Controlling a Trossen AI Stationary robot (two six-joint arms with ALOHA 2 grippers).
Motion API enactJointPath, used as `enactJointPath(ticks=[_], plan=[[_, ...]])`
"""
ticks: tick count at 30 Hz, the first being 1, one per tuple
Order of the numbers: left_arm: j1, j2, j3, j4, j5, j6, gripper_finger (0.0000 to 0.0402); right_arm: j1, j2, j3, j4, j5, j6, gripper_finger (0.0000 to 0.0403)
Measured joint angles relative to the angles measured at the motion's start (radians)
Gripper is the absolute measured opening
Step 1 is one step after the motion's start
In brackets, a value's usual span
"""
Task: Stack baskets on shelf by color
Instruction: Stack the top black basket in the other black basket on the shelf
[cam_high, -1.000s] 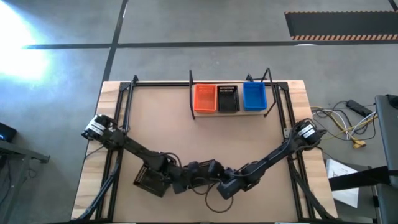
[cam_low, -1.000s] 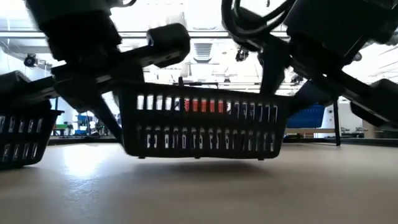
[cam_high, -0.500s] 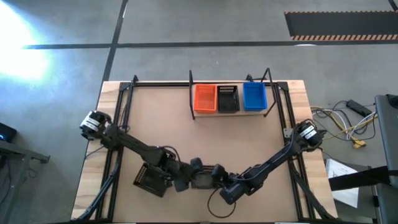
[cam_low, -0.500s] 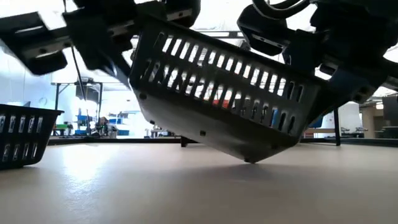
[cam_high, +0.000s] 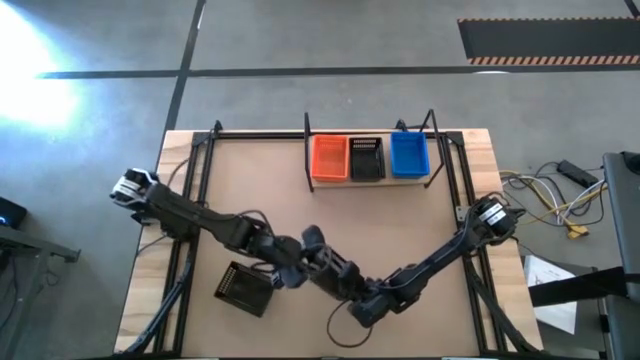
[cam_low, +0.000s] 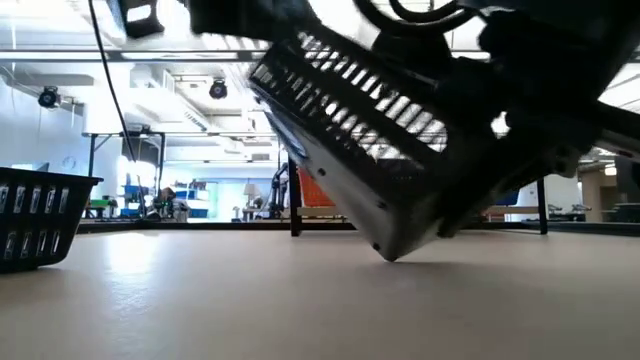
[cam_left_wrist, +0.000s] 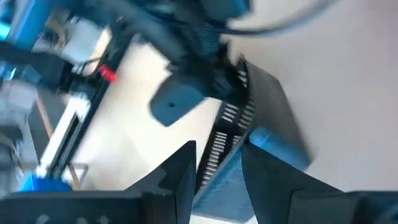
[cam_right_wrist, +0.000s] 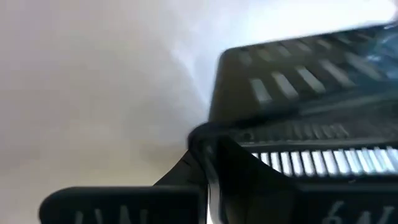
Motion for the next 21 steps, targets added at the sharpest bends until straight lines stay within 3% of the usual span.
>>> enactJointPath(ticks=[6,13,16,21], plan=[[-0.004,-0.091,-0.005,-0.036,-0.076,-0.252,0.0111,-0.002,-0.02,0.001,-0.014,0.025,0.095,0.0011],[-0.01,-0.164,-0.047,-0.154,-0.354,-0.528,0.0111,0.001,-0.124,0.064,-0.214,0.057,0.361,0.0009],[-0.014,-0.183,-0.123,-0.114,-0.449,-0.628,0.0111,0.0,-0.178,0.103,-0.373,0.132,0.476,0.0008],[-0.022,-0.184,-0.306,0.127,-0.467,-0.75,0.0111,-0.06,-0.28,0.165,-0.561,0.279,0.55,0.0008]])
